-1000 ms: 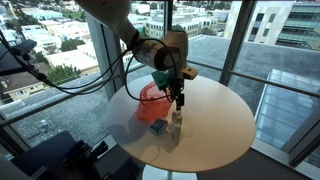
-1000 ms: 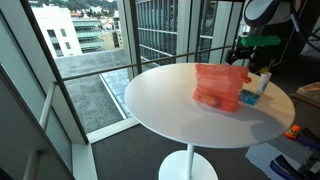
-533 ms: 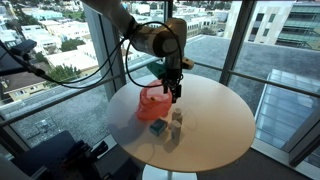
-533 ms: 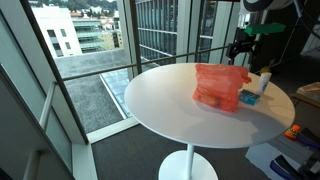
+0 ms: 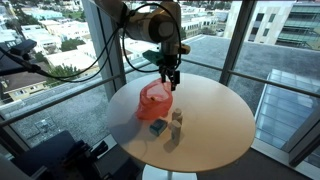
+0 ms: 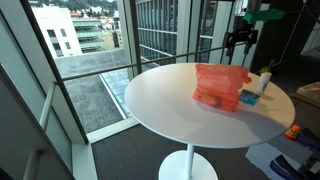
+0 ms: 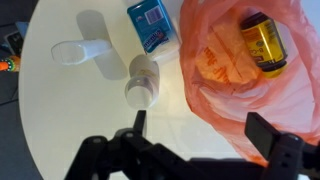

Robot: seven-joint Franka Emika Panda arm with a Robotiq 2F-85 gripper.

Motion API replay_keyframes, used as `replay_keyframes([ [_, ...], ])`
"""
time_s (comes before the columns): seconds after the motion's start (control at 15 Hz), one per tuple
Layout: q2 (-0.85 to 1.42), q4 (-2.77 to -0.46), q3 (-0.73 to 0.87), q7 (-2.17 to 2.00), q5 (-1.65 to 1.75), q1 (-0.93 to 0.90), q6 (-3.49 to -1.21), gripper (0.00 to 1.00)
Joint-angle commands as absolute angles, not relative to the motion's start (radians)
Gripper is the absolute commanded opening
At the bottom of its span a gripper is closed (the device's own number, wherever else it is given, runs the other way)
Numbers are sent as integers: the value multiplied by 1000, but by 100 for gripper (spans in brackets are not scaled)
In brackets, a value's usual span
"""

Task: Remove the white bottle from the plastic and put it on the table

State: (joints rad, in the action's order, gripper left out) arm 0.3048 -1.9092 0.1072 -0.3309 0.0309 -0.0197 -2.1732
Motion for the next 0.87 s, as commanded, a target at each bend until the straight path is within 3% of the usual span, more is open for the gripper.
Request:
replay_keyframes([
  [0.0,243,-1908,95,-336,47,-23,-2146,100],
  [0.8,203,-1907,80,-333,34,-16,-2168,100],
])
